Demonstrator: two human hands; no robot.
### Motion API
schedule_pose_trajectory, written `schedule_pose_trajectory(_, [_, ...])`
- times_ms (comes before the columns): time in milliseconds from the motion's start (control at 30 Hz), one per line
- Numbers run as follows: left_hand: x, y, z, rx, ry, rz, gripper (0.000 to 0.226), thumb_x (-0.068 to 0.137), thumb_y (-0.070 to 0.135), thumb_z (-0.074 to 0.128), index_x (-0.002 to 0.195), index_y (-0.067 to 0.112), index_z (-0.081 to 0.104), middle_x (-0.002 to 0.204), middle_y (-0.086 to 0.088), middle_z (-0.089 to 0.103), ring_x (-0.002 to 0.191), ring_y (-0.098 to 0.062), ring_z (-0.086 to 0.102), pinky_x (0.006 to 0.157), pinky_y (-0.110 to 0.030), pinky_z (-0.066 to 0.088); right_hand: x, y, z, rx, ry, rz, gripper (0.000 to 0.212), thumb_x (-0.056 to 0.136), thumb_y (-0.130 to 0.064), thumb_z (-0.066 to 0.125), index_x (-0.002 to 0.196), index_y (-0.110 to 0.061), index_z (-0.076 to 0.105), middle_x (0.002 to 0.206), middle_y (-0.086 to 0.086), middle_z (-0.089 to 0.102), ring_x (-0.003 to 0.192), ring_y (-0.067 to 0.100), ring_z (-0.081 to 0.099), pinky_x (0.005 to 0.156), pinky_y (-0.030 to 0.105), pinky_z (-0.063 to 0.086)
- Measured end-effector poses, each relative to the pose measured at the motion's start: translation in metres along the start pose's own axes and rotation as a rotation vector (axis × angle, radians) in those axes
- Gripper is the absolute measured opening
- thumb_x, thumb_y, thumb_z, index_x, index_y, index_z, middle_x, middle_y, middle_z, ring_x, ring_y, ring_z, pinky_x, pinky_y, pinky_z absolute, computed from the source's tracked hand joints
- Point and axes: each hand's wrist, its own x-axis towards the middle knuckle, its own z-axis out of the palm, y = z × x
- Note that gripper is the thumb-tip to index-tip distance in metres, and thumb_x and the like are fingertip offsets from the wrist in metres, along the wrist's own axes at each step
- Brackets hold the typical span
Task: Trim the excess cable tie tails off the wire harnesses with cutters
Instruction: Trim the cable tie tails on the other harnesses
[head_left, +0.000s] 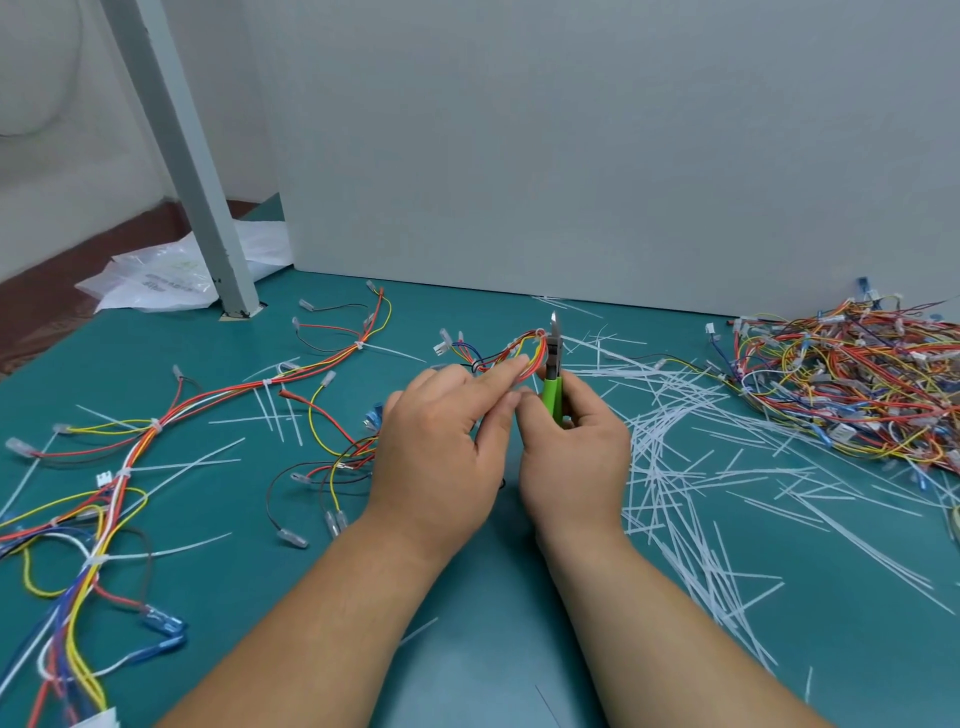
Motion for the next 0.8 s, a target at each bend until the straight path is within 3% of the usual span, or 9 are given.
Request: schedule_pose_trajectory(800, [0.0001, 0.0009, -0.0013, 0.000, -0.005, -0.006, 0.031, 0.098, 0.028, 0.058, 0.125, 0.028, 0.072, 0.069, 0.007, 0.042, 0.071, -0.023, 0.049, 0.064, -0.049, 0.046, -0.0015, -0.0018, -0.0011, -0.003, -0.007, 0.007, 0.025, 0.083, -0.024, 0.064, 0.084, 0.000, 0.060, 0.062, -0.004, 0.033, 0.058, 0.014, 0.027, 0.052, 0.031, 0.025])
